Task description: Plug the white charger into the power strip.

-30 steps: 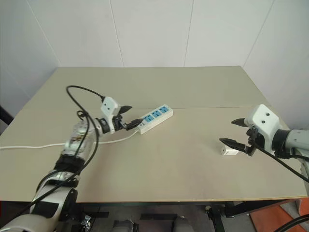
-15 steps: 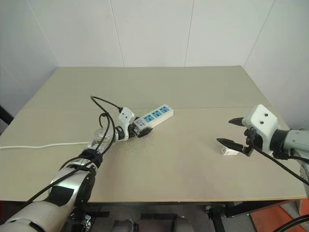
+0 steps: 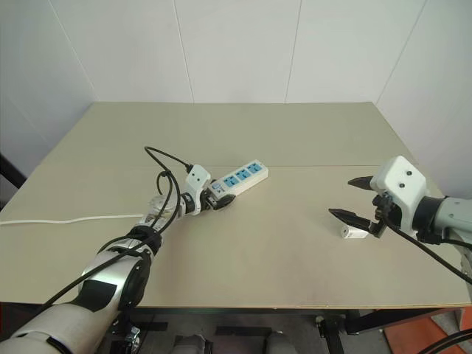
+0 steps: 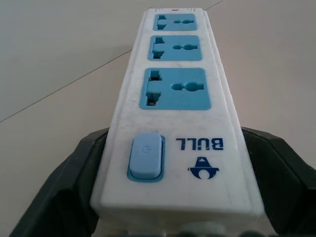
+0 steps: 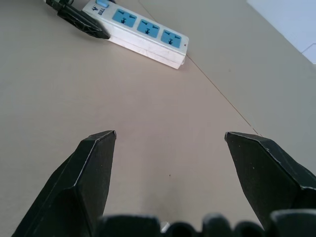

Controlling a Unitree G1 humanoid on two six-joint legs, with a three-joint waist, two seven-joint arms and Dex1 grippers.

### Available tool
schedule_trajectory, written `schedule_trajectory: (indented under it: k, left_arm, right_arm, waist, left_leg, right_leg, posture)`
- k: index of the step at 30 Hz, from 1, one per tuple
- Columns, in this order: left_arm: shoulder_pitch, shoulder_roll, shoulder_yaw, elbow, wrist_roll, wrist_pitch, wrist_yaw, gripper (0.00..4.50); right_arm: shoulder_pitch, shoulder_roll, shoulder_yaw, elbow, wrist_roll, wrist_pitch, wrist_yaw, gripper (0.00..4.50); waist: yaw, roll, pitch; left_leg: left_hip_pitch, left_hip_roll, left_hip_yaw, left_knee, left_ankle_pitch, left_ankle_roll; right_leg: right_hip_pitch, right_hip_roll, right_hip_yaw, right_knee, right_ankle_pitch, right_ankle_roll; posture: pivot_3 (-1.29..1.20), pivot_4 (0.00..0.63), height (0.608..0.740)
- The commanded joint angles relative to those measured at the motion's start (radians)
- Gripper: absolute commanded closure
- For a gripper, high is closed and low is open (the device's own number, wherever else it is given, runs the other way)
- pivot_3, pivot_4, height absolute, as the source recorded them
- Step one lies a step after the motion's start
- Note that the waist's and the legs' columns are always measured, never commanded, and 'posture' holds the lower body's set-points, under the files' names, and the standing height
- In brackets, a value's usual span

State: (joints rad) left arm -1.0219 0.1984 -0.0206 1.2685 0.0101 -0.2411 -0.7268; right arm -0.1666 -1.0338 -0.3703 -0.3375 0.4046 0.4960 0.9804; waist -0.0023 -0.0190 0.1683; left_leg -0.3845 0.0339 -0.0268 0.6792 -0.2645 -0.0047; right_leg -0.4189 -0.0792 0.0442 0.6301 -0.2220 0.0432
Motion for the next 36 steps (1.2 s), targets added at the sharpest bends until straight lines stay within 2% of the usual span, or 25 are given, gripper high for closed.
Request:
schedule_trajectory:
  k: [1,7,12,16,19,24,28,36]
  left_arm:
    - [0.015,-0.006,-0.007,0.02,0.023,0.01,-0.024,1.19]
    - [0.017,-0.007,-0.005,-0.005,0.012,-0.016,-0.122,1.19]
    - [0.04,0.008,-0.009,-0.093,-0.028,-0.058,-0.38,1.19]
    - [0.119,0.047,-0.031,-0.245,-0.082,-0.067,-0.65,1.19]
    - [0.175,0.071,-0.056,-0.333,-0.092,-0.078,-0.74,1.19]
    - [0.235,0.094,-0.098,-0.386,-0.067,-0.108,-0.754,1.19]
    - [0.249,0.09,-0.116,-0.408,-0.062,-0.098,-0.734,1.19]
    - [0.245,0.086,-0.137,-0.415,-0.063,-0.077,-0.72,1.19]
  right_arm:
    - [0.003,-0.013,-0.047,-0.036,0.016,0.013,-0.012,0.33]
    - [-0.01,-0.014,-0.042,-0.032,0.017,0.012,-0.019,0.33]
    - [-0.015,-0.021,-0.043,-0.025,0.014,0.009,-0.018,0.33]
    - [-0.025,-0.037,-0.03,-0.007,0.009,-0.005,-0.001,0.33]
    - [-0.035,-0.052,-0.014,0.007,0.008,-0.016,0.021,0.33]
    - [-0.059,-0.088,0.051,0.044,-0.019,-0.057,0.074,0.33]
    - [-0.083,-0.158,0.178,0.137,-0.138,-0.172,0.144,0.33]
    - [-0.3,-0.174,0.431,0.385,-0.33,-0.371,0.285,0.33]
  waist:
    - [0.0,0.0,0.0]
    - [0.001,0.0,0.0]
    - [0.005,0.0,0.0]
    - [0.003,0.0,0.0]
    - [0.001,0.0,0.0]
    - [-0.006,0.0,0.0]
    - [-0.007,0.0,-0.001]
    - [-0.01,0.001,-0.001]
  left_leg:
    - [0.0,0.0,0.0,0.0,0.0,0.0]
    - [0.0,0.0,0.0,0.0,0.0,0.0]
    - [-0.001,0.0,0.0,0.0,0.0,0.0]
    - [-0.002,0.0,0.0,0.0,0.0,0.0]
    - [-0.002,0.0,0.0,0.0,0.0,0.0]
    - [-0.001,0.0,0.0,0.0,0.0,0.0]
    - [-0.001,0.0,0.0,0.0,0.0,0.0]
    - [-0.001,0.0,0.0,0.001,0.0,0.0]
  right_leg:
    - [0.0,0.0,0.0,0.0,0.0,0.0]
    - [0.0,0.0,0.0,0.0,0.0,0.0]
    - [0.0,0.0,0.0,0.0,0.0,0.0]
    - [-0.002,0.0,0.0,0.0,0.0,0.0]
    - [-0.002,0.0,0.0,0.0,0.0,0.0]
    - [-0.001,0.0,0.0,0.0,0.0,0.0]
    - [-0.001,0.0,0.0,0.0,0.0,0.0]
    - [-0.001,0.0,0.0,0.0,0.0,0.0]
  posture:
    - [0.0,0.15,0.74]
    - [0.0,0.15,0.74]
    - [0.0,0.15,0.74]
    - [0.0,0.15,0.74]
    - [0.0,0.15,0.74]
    - [0.0,0.15,0.74]
    - [0.0,0.15,0.74]
    - [0.0,0.15,0.74]
